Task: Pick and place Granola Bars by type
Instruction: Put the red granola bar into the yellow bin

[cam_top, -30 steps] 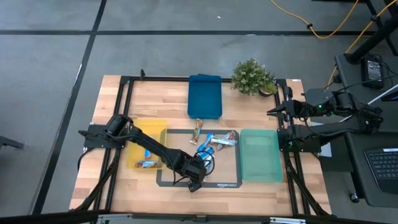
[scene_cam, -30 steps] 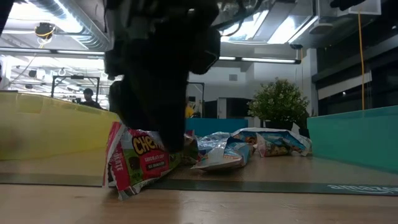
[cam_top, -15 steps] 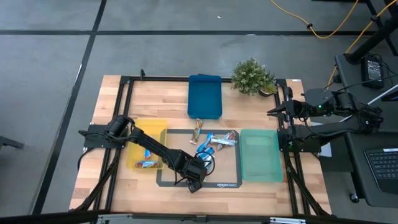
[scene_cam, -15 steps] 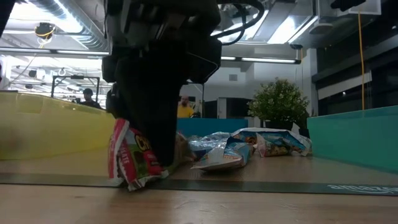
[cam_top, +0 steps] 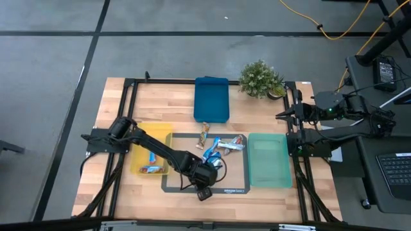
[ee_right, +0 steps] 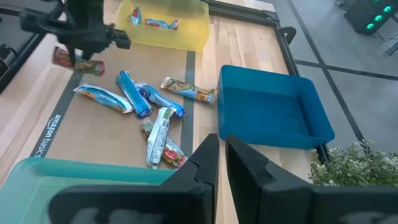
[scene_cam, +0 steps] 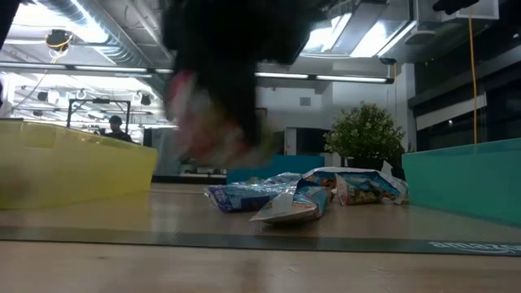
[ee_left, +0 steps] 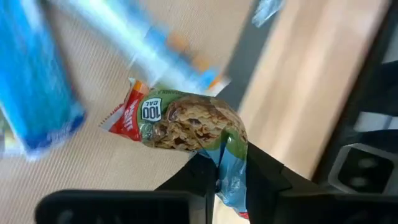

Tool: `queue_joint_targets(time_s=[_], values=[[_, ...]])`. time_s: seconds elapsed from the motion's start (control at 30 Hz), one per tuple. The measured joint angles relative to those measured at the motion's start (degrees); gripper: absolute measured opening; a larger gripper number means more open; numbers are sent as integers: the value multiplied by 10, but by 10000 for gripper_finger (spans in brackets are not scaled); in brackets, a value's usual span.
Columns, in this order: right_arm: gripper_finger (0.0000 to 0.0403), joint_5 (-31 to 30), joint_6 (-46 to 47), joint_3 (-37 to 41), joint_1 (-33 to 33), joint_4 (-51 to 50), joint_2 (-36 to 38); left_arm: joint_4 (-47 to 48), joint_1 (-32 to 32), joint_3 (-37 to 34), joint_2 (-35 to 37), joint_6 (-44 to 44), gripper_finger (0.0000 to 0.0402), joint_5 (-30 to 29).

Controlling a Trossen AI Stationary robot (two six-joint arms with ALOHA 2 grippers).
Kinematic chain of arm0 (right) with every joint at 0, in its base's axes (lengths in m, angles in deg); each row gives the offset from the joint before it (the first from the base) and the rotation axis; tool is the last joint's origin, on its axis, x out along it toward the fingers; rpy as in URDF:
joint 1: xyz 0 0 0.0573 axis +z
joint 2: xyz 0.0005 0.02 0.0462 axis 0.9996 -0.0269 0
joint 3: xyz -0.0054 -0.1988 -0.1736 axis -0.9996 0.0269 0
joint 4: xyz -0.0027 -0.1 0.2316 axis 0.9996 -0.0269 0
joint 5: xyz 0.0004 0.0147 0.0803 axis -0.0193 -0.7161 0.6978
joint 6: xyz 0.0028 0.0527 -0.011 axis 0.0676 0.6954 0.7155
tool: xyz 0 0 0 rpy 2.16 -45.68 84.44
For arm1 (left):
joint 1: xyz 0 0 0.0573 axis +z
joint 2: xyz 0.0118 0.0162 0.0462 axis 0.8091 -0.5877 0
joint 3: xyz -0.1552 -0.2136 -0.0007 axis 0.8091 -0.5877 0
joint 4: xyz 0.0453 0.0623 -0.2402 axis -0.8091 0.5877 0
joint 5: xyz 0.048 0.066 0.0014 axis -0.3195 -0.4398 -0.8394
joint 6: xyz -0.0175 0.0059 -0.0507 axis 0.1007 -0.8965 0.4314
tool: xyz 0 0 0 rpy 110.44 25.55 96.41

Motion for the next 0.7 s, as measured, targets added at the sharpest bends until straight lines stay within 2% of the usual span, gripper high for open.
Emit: queue_joint_targets(time_s=[0.13,0.27,0.47,0.57,0.7], values=[[34,0,0,0,0,0,0,48,8,65,5,-47,44,-1],[34,0,-2,0,0,0,0,137,18,150,5,-102,44,-5],[34,0,-2,0,0,0,0,258,38,259,6,-150,41,-65],[34,0,0,0,0,0,0,271,44,279,7,-169,40,-95],[34,0,2,0,0,0,0,272,46,284,6,-181,42,-96]])
